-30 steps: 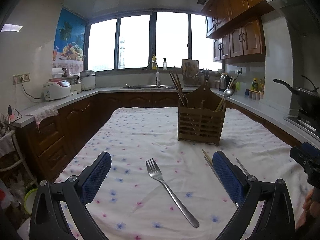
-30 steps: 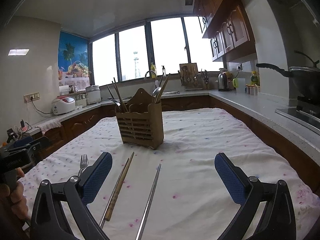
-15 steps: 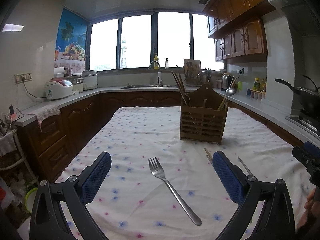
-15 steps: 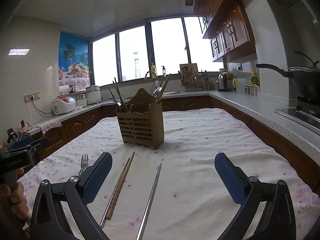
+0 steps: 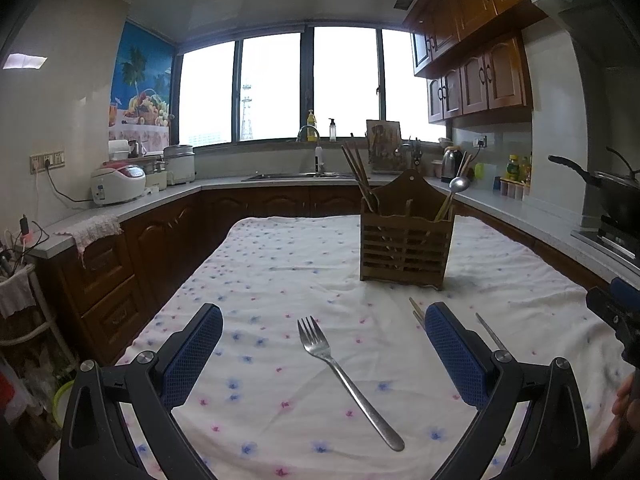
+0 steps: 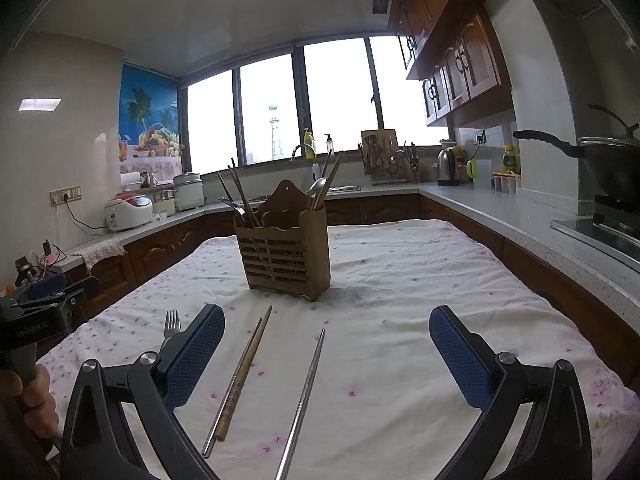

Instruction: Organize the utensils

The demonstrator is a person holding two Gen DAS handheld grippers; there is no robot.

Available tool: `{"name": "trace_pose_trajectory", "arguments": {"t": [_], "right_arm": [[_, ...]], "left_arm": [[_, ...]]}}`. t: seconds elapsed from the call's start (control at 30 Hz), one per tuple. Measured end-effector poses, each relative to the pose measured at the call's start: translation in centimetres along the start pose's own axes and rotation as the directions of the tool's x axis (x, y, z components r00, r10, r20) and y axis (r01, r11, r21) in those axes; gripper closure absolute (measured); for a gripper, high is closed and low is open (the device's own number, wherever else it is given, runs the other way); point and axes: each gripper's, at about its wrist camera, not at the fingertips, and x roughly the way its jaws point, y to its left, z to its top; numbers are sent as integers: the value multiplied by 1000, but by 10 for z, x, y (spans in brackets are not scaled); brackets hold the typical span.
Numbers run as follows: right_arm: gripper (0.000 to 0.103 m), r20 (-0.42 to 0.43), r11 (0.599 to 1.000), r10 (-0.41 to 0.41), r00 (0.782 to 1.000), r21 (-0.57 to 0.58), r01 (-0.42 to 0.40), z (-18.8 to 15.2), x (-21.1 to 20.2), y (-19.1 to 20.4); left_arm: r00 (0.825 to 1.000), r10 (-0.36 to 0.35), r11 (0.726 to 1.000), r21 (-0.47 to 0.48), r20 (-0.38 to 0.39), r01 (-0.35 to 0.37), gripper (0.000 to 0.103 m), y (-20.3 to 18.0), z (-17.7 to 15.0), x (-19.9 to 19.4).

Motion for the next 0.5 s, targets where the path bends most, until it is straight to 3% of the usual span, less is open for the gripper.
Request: {"name": "trace_pose_trajectory", "arguments": {"t": [0.5], "right_arm": [[0,5,1000,3,1000,6,-3,2,-1,0]], "left_arm": [[1000,-3,1000,10,-4,3,1,-4,1,-1]]}}
